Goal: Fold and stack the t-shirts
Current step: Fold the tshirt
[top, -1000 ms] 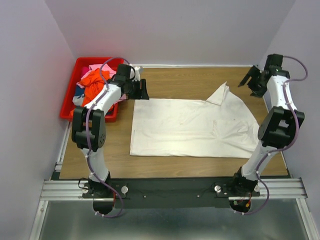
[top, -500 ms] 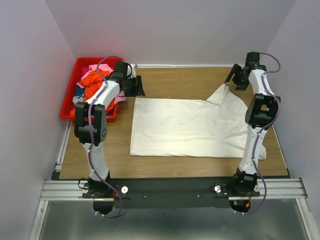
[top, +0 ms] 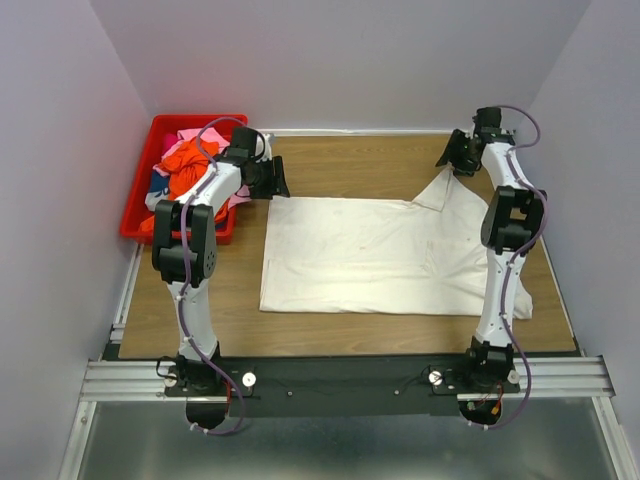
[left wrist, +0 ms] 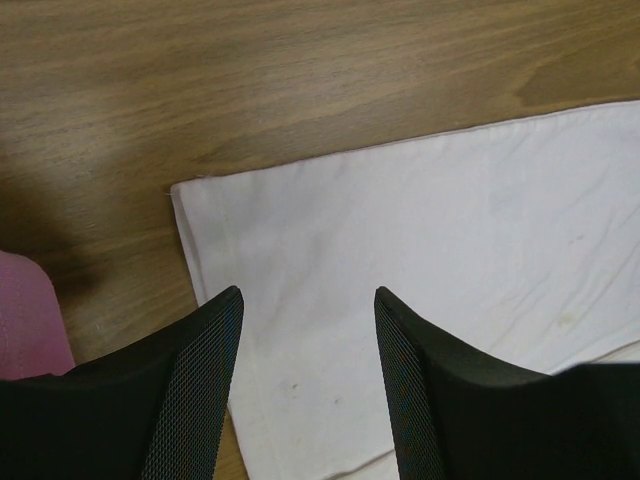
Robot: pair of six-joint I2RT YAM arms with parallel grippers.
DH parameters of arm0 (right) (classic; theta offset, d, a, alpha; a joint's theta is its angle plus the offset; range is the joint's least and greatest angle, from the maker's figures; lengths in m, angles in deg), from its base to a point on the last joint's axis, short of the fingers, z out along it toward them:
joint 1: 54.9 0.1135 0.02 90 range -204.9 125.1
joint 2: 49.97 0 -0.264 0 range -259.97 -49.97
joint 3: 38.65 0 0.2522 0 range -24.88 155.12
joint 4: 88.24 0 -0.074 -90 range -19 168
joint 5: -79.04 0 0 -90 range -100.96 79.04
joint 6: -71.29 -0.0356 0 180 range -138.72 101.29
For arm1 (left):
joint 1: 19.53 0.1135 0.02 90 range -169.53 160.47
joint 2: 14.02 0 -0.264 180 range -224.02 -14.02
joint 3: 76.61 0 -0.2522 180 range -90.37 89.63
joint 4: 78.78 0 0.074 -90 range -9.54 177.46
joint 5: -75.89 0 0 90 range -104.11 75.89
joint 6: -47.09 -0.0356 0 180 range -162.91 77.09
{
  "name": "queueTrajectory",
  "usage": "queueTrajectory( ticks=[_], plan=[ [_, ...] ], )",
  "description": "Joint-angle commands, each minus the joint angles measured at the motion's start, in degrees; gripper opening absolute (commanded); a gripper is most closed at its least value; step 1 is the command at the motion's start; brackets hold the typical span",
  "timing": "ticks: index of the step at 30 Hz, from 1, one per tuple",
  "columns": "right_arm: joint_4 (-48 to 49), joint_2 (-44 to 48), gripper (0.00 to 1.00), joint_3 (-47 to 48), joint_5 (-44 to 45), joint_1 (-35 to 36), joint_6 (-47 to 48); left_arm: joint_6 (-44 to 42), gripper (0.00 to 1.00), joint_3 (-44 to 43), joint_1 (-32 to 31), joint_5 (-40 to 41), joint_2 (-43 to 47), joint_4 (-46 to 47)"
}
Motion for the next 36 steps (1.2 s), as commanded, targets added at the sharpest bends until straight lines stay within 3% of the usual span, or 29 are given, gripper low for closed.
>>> queueTrajectory(
  ticks=[1,16,19,20,23,36],
  plan=[
    [2.7,-3.7,0.63,2.3,-2.1,1.1,0.0,0.5,0.63,-1.0,-0.1,0.7,-0.4,-0.2],
    [4.3,-6.7,0.50,4.9,0.3,1.8,-0.4,0.8,0.63,2.1,0.0,0.7,1.1,0.6],
    [4.2,-7.0,0.36,5.0,-0.1,1.8,-0.9,0.8,0.63,2.2,0.0,0.8,1.1,0.8],
    [4.2,-6.7,0.18,4.8,-0.1,1.8,-1.1,0.9,0.63,2.2,-0.1,1.1,0.9,0.9],
    [4.2,-5.4,0.00,3.4,0.2,1.7,-1.4,0.8,0.63,0.8,0.0,2.9,-0.1,0.5],
    [4.2,5.4,0.00,-6.0,5.9,1.0,-2.1,-0.5,0.63,-10.0,-0.2,14.5,-7.3,-3.2]
  ],
)
